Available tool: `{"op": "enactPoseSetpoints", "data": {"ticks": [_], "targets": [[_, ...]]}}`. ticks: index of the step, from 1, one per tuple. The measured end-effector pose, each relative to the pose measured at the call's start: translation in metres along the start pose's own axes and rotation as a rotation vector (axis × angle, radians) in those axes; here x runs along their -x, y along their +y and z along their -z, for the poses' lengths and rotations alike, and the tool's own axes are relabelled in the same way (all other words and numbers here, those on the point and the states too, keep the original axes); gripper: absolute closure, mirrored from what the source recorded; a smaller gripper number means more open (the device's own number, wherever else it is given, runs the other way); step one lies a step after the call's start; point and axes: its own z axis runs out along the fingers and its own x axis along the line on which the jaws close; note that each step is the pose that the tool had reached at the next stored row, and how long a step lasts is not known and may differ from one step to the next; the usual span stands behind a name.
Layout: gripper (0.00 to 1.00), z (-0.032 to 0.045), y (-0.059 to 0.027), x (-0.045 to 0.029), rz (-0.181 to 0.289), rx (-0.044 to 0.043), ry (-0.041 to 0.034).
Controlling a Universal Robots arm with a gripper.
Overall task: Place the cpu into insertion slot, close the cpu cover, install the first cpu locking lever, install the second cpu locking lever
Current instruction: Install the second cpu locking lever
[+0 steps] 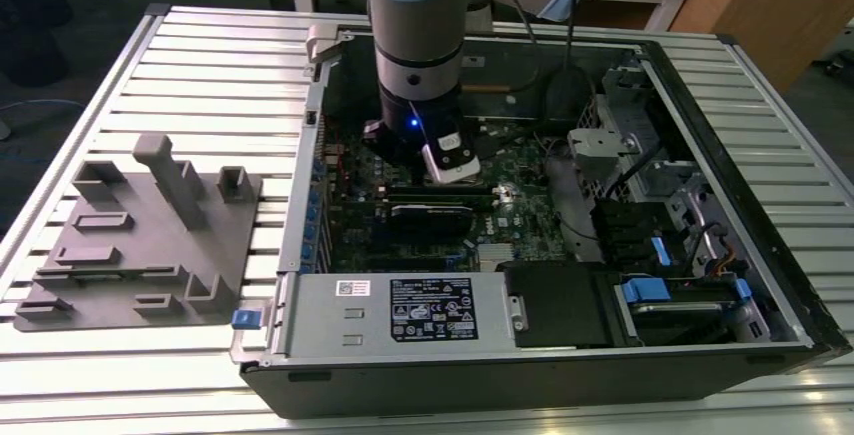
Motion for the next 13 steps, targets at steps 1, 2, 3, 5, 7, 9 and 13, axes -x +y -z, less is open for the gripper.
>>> {"op": "enactPoseSetpoints", "data": {"ticks": [1,2,3,5,7,9,13], "targets": [[0.89,-0.0002,0.0007,-0.0002,0.0,-0.0001,-0.0001],[0.89,-0.0004,0.0015,-0.0003,0.0,-0.0001,-0.0001],[0.89,-0.0007,0.0024,-0.0005,-0.001,-0.0001,-0.0002],[0.89,-0.0011,0.0044,-0.0008,-0.002,-0.0001,-0.0003],[0.89,-0.0014,0.0061,-0.0011,-0.003,-0.0002,-0.0004],[0.89,-0.0018,0.0073,-0.0013,-0.003,-0.0002,-0.0005],[0.89,-0.0032,0.0084,-0.0015,-0.005,-0.0003,-0.0007]]}}
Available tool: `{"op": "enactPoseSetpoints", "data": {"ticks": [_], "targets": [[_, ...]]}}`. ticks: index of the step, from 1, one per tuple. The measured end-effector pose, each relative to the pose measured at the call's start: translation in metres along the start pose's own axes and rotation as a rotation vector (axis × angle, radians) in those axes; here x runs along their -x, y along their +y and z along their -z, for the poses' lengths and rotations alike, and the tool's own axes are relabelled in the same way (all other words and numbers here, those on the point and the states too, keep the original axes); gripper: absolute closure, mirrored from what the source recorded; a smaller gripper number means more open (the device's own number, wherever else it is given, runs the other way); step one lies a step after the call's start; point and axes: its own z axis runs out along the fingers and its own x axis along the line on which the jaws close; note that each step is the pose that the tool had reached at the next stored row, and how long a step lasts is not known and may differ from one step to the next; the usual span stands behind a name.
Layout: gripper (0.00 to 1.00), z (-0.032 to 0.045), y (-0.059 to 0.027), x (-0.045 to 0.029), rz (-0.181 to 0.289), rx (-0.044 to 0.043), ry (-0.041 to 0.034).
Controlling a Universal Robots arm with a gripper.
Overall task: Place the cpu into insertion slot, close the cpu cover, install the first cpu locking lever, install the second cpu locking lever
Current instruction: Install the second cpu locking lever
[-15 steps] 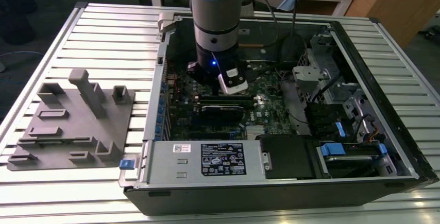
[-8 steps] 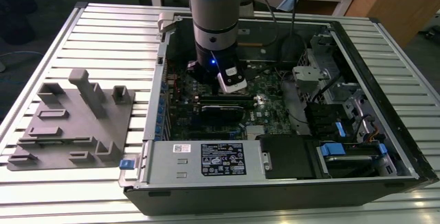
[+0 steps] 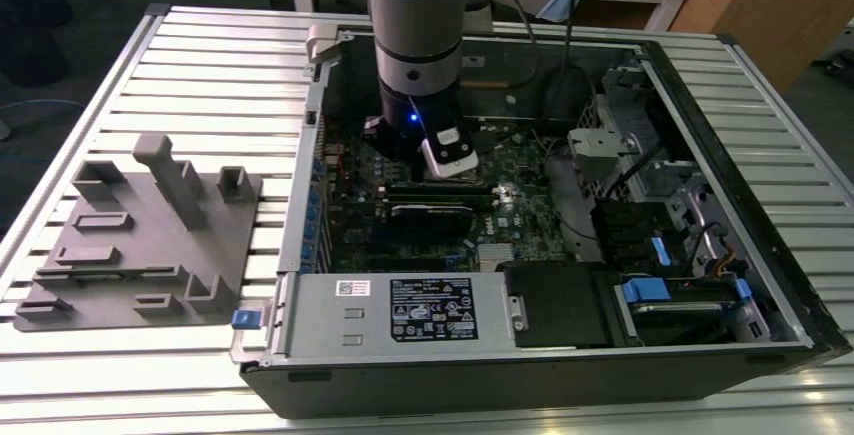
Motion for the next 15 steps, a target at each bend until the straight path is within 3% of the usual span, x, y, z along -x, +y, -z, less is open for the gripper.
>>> {"op": "enactPoseSetpoints", "data": {"ticks": [9,15], "targets": [[0.89,-0.0118,-0.0016,-0.0007,-0.003,-0.0001,-0.0007],[0.89,-0.0139,-0.002,-0.0017,-0.004,0.0009,-0.0007]]}}
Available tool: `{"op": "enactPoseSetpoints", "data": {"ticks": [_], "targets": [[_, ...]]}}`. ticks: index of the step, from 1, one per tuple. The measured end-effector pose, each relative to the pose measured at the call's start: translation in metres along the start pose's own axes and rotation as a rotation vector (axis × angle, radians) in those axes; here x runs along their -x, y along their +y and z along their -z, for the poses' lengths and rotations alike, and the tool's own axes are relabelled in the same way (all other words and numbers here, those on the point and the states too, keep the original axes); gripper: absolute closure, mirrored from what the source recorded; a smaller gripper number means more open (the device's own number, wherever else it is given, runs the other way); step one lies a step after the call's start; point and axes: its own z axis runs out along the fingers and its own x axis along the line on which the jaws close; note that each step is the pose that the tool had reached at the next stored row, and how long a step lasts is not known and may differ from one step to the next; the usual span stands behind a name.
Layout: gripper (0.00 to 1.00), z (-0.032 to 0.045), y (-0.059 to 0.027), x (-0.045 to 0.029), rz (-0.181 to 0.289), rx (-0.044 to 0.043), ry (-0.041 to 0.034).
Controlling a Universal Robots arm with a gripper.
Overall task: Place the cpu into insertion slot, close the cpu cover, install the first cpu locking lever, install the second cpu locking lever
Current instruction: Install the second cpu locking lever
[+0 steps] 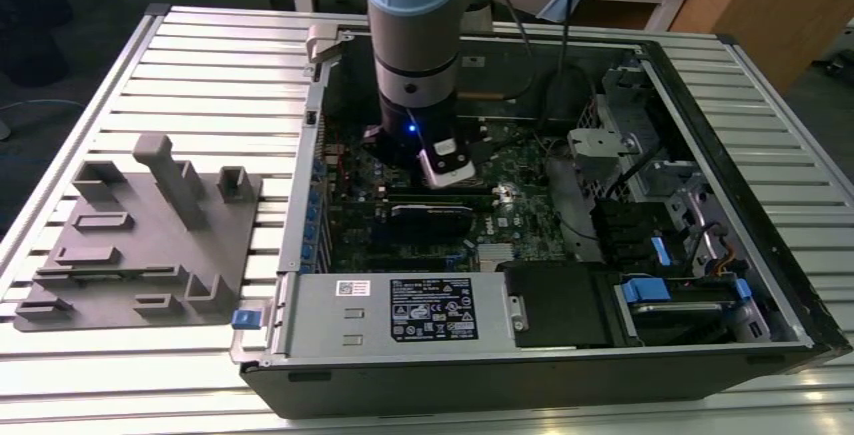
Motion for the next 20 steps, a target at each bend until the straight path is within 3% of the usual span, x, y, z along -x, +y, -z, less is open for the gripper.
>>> {"op": "enactPoseSetpoints", "data": {"ticks": [7,20], "targets": [[0.89,-0.0008,-0.0012,-0.0076,0.0,0.0004,0.0],[0.89,-0.0021,0.0024,-0.0075,0.0,0.0004,0.0001]]}}
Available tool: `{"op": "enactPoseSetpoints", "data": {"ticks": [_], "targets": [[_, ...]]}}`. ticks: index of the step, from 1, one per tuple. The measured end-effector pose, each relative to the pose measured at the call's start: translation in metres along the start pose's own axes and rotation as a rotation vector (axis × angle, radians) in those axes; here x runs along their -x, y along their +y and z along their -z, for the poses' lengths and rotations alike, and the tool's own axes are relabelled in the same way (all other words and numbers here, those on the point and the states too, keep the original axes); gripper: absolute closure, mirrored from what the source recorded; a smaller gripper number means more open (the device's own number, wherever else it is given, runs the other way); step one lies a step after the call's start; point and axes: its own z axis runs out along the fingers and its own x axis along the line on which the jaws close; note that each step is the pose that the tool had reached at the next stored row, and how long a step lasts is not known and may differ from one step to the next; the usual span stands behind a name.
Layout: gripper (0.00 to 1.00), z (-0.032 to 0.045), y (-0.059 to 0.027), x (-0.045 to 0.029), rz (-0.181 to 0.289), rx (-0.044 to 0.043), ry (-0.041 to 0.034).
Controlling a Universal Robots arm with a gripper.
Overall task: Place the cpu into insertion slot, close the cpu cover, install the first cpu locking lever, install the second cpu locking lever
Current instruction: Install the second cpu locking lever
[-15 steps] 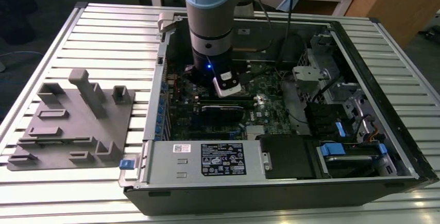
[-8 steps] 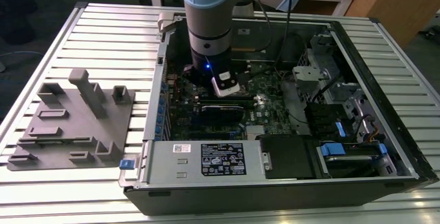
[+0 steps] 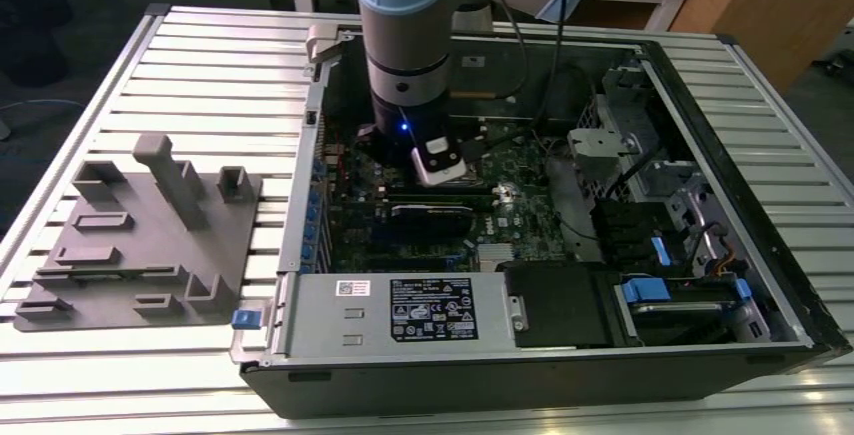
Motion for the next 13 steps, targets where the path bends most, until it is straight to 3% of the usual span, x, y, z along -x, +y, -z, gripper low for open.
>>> {"op": "enactPoseSetpoints", "data": {"ticks": [13], "targets": [[0.89,-0.0016,0.0005,0.0021,0.0,0.0035,0.0007]]}}
